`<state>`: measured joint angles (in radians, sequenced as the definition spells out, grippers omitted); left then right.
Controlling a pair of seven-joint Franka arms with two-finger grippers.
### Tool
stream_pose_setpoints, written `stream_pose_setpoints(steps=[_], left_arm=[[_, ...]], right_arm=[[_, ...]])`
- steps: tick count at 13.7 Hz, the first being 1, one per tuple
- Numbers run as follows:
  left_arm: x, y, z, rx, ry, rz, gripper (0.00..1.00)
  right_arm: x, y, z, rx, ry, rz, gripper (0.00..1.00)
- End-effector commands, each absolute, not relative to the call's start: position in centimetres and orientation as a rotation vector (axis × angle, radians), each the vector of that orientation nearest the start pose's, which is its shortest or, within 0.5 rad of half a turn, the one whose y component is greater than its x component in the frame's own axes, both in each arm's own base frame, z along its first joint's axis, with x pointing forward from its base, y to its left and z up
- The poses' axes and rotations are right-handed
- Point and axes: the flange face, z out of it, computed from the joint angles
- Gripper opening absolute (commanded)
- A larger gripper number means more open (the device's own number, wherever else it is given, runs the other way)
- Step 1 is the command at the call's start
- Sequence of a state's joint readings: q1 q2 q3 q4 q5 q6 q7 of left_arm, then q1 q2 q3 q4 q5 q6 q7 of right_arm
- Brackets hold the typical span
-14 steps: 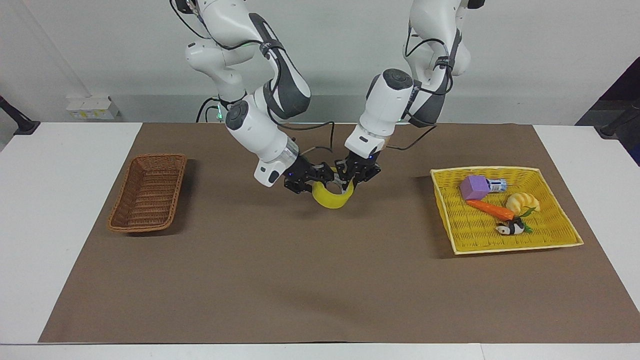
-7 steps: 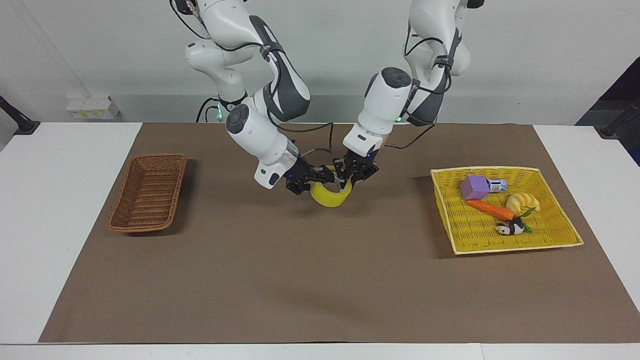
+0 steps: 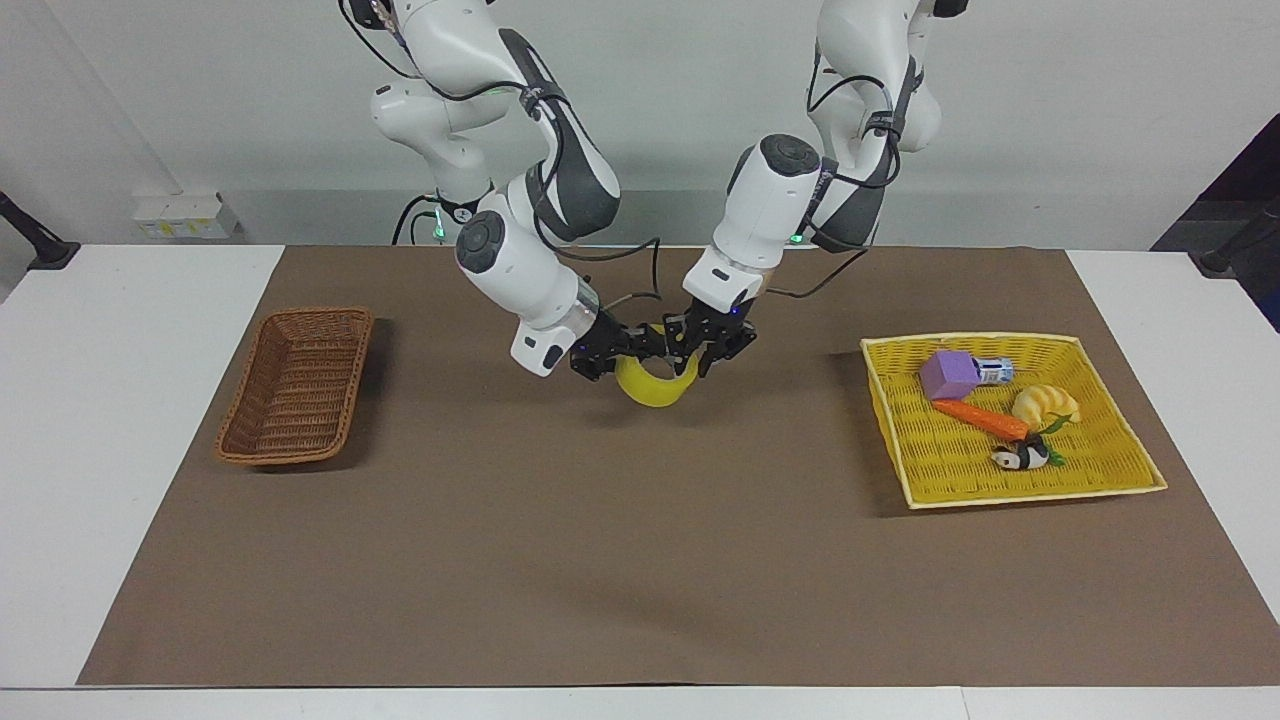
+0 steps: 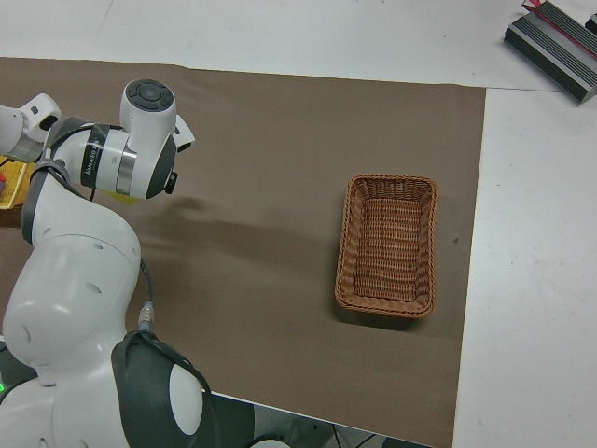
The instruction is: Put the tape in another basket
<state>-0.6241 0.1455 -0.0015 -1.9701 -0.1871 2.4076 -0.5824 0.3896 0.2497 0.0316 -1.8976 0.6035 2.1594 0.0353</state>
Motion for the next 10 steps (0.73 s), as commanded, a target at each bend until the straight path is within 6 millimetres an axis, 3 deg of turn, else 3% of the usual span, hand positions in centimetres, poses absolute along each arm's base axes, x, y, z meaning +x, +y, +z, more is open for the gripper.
stream_pose_setpoints(steps=[1, 4, 6, 10], left_arm=[[50.8, -34.9, 43.3, -3.414, -0.159, -0.319, 1.00], [51.1, -33.9, 44.2, -3.413, -0.180, -0.330, 1.00], [51.8, -32.3, 45.5, -3.410, -0.211, -0.367, 1.00], [53.2, -25.5, 48.7, -3.350, -0.006, -0.364, 1.00]], right_arm=[[54.7, 26.7, 38.3, -2.685, -0.081, 0.208, 0.00], [54.5, 26.0, 38.0, -2.731, -0.099, 0.243, 0.00], [54.9, 24.4, 37.9, -2.796, -0.098, 0.272, 0.00], [57.1, 18.3, 40.6, -2.850, -0.052, 0.261, 0.00]])
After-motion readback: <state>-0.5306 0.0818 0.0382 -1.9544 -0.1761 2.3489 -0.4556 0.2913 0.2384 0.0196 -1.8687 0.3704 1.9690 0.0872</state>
